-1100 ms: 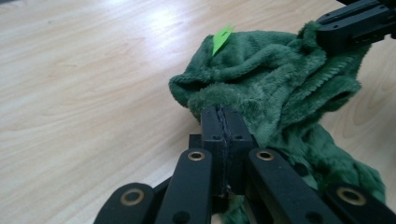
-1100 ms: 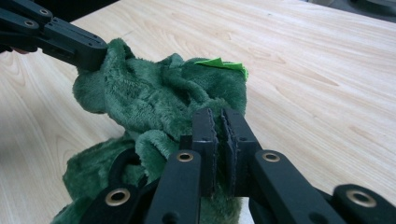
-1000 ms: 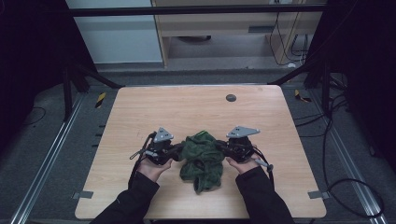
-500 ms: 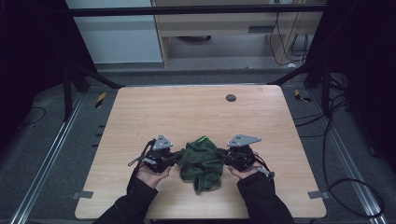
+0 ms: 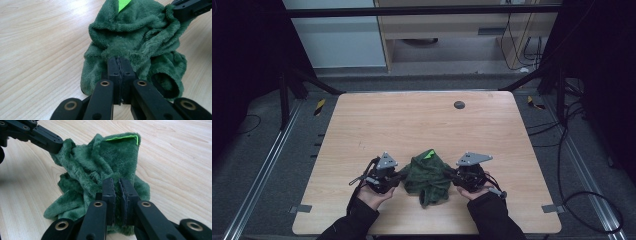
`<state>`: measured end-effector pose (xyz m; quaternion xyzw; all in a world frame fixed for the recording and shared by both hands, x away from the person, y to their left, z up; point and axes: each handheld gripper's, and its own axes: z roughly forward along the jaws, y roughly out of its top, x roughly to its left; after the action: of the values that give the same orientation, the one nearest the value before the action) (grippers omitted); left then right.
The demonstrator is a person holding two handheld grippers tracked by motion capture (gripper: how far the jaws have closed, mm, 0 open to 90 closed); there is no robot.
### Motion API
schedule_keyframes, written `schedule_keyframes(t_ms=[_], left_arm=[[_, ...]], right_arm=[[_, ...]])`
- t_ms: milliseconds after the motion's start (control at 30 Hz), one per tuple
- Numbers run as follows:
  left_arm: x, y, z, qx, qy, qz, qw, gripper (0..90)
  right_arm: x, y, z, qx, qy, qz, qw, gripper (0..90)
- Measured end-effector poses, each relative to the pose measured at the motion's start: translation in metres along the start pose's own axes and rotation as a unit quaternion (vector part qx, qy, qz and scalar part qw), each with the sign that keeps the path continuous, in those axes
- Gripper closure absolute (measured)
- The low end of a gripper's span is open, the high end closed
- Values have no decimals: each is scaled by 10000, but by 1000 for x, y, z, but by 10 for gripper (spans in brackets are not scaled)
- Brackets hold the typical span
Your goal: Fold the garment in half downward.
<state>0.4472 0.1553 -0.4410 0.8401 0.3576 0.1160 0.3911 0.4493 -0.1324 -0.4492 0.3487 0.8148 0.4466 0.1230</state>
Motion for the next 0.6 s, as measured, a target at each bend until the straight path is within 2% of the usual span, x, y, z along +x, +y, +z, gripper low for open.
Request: schedule_keyframes(t_ms=[167,600], left_arm=[[-6,-6,1,118,-45,54,9999,895],[-12,-17,5,295,-133,44,9995,895]], right_arm=[[5,-7,-2,52,48,50,10000,835],[11,-21,-3,140,162,90,9997,824]])
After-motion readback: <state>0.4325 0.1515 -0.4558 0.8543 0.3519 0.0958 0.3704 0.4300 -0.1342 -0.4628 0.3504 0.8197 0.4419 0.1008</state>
